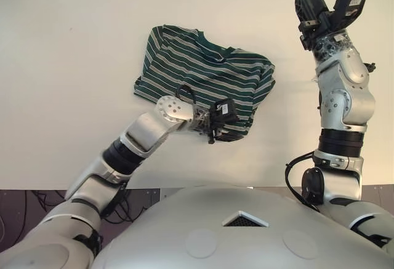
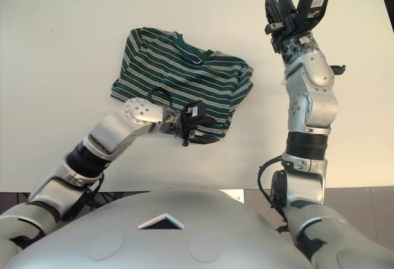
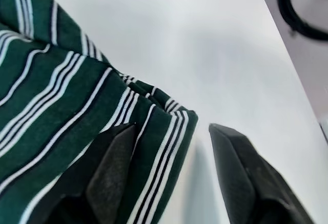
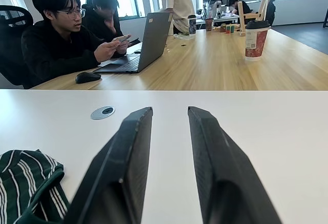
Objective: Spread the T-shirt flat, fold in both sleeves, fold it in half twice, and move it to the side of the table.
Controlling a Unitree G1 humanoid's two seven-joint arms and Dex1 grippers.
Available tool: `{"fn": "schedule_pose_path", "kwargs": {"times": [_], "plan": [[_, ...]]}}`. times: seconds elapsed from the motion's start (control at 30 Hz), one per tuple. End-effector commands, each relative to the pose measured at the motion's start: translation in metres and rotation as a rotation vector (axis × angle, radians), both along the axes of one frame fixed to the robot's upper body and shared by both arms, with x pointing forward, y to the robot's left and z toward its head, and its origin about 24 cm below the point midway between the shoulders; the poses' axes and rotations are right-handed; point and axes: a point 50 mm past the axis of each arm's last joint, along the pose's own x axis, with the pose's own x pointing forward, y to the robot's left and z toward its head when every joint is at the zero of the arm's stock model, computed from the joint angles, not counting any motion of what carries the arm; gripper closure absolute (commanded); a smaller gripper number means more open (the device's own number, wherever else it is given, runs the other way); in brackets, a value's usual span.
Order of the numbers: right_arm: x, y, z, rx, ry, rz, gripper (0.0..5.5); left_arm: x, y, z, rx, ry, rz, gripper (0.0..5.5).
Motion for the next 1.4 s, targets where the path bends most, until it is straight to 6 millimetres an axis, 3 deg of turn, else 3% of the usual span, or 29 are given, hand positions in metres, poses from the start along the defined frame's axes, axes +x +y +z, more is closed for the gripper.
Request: {"fn": "schedule_pose_path", "kwargs": {"times": [0.03, 0.13, 0.2, 0.33, 0.47, 0.5, 0.6, 0.73, 0.87, 0.93, 1.03, 1.13, 1.27, 1.4], "plan": [[-0.003, -0.004, -0.001, -0.053, 0.025, -0.002, 4.25, -0.019, 0.090, -0.032, 0.379, 0.087, -0.170, 2.92], [-0.005, -0.001, -0.007, -0.058, 0.049, 0.009, 4.25, -0.004, 0.119, -0.007, 0.348, -0.120, -0.424, 2.92], [-0.004, 0.000, -0.009, -0.058, 0.057, 0.013, 4.25, 0.001, 0.130, 0.012, 0.304, -0.192, -0.485, 2.92], [-0.004, -0.003, -0.013, -0.059, 0.068, 0.009, 4.25, 0.023, 0.131, 0.074, 0.008, -0.187, -0.224, 2.92], [-0.005, 0.001, -0.017, -0.051, 0.081, 0.015, 4.25, 0.065, 0.128, 0.102, -0.258, -0.198, 0.170, 2.92], [-0.005, 0.004, -0.018, -0.047, 0.084, 0.023, 4.25, 0.075, 0.125, 0.101, -0.290, -0.200, 0.269, 2.92], [-0.003, 0.010, -0.018, -0.045, 0.087, 0.043, 4.25, 0.106, 0.111, 0.067, -0.189, -0.265, 0.621, 2.92], [0.003, 0.019, -0.018, -0.049, 0.090, 0.089, 4.25, 0.101, 0.090, 0.018, -0.076, -0.253, 0.758, 2.92], [0.006, 0.021, -0.018, -0.051, 0.087, 0.102, 4.25, 0.103, 0.086, -0.012, -0.023, -0.207, 0.873, 2.92], [0.006, 0.021, -0.018, -0.048, 0.087, 0.098, 4.25, 0.104, 0.072, -0.021, -0.012, -0.182, 0.843, 2.92], [0.007, 0.022, -0.018, -0.049, 0.088, 0.102, 4.25, 0.108, 0.046, -0.029, -0.006, -0.167, 0.752, 2.92], [0.009, 0.026, -0.018, -0.054, 0.087, 0.117, 4.25, 0.117, 0.034, -0.030, 0.011, -0.148, 0.699, 2.92], [0.010, 0.026, -0.018, -0.067, 0.086, 0.117, 4.25, 0.130, 0.014, -0.021, -0.028, -0.081, 0.624, 2.92], [0.014, 0.028, -0.018, -0.078, 0.076, 0.124, 4.25, 0.141, 0.006, -0.009, -0.112, -0.046, 0.660, 2.92]]}}
